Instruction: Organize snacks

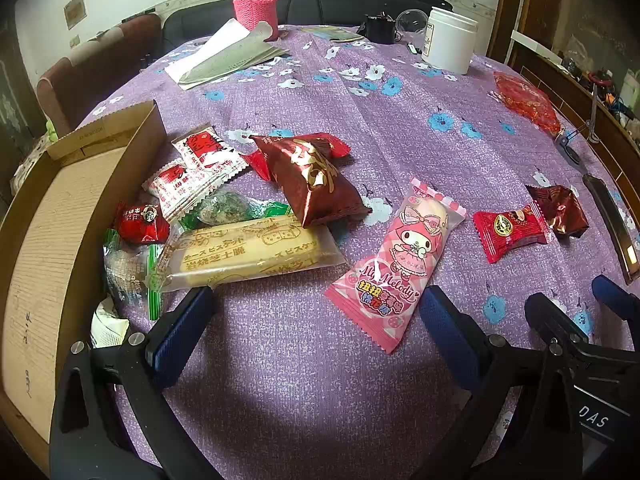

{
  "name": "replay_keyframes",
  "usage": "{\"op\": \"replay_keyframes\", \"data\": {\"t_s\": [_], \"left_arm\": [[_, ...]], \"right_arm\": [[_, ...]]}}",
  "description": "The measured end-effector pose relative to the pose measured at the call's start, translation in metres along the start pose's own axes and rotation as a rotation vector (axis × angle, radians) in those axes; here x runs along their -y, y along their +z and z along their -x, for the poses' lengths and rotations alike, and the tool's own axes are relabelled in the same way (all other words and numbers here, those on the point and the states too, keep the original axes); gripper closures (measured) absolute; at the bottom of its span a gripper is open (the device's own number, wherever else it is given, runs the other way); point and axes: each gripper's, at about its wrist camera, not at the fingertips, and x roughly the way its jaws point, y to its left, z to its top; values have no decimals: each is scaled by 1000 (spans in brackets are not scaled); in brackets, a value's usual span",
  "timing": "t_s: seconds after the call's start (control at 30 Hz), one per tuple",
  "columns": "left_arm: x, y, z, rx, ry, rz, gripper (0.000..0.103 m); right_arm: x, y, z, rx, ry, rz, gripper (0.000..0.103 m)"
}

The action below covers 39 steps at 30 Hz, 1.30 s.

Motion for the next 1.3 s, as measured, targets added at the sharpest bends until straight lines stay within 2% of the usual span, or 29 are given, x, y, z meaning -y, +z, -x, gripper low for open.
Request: {"op": "replay_keyframes", "data": {"t_s": [1.03, 1.3], "left_arm": [[-1, 0, 0, -1, 1, 4, 0], [0, -2, 3, -52, 15, 18, 0]], "right_arm": [[0, 0, 0, -1, 0, 0, 0], [2, -1, 1, -7, 8, -3, 0]]}}
